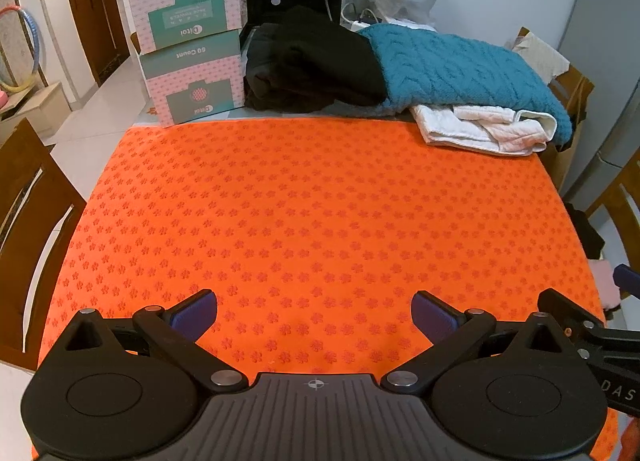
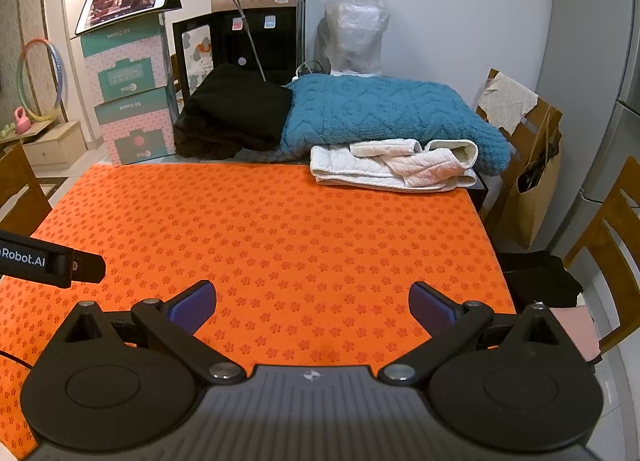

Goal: Fold clothes

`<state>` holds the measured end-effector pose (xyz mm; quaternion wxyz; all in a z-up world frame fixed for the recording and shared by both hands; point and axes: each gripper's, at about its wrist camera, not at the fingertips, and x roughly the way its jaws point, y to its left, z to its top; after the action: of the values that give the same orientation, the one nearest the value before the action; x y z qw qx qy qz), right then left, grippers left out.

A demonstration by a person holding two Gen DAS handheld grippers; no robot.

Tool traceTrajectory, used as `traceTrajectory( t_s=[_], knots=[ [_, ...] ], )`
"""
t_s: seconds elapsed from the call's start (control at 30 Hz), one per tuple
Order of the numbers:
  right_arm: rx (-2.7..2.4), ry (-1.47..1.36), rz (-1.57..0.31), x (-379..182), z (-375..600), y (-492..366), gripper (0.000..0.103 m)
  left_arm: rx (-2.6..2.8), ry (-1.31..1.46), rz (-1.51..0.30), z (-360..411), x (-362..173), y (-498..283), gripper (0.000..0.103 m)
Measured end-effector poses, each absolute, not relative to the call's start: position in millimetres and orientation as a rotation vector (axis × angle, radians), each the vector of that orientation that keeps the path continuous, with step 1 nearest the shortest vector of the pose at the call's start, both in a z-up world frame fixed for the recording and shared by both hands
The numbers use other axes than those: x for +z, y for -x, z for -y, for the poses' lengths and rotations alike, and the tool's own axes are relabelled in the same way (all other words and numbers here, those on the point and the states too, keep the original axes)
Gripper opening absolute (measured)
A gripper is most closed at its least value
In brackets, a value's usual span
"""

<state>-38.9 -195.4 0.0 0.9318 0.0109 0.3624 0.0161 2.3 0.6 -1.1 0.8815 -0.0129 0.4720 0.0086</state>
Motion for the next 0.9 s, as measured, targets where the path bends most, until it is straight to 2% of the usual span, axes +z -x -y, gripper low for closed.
traceTrajectory(
  t_s=[0.9],
  knots=[
    [0.046, -0.019, -0.776, -15, 196, -7, 0.103, 0.021, 0.006, -1.026, -4, -16, -42, 0.103]
  ],
)
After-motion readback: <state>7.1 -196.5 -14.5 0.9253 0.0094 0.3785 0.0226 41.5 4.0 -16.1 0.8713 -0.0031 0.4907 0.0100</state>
